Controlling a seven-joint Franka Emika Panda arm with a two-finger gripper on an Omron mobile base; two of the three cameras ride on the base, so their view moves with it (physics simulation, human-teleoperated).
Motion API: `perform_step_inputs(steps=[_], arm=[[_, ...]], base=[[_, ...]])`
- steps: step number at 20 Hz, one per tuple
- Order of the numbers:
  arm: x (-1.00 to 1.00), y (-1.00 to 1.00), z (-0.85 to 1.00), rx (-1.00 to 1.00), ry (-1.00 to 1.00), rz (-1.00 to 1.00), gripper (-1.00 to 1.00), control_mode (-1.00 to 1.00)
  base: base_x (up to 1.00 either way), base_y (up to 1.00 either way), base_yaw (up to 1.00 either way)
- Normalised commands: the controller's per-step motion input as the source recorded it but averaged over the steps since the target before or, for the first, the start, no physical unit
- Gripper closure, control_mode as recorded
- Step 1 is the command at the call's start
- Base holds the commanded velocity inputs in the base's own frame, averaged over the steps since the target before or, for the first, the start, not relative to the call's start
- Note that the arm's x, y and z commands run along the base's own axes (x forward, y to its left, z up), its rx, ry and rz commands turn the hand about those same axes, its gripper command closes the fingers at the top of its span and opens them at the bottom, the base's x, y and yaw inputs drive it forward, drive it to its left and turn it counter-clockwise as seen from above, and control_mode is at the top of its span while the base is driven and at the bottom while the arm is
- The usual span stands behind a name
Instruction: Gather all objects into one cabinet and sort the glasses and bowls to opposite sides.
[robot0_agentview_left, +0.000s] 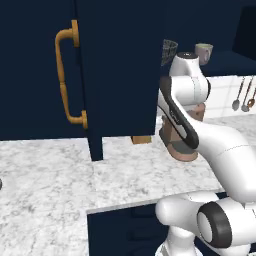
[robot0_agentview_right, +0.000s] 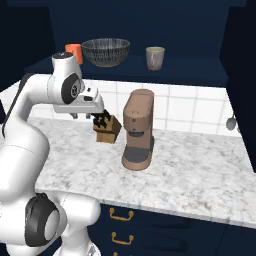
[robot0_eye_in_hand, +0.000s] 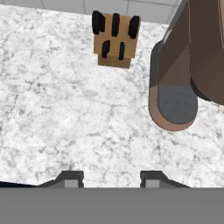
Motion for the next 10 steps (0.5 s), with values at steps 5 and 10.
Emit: perform_step_inputs(steps=[5,10], arm=[[0.00,0.00,0.00,0.00,0.00,0.00,-1.00,1.00],[0.00,0.00,0.00,0.00,0.00,0.00,-1.00,1.00]], base=[[-0.49,-0.05,0.00],[-1.00,-0.16,0.00]])
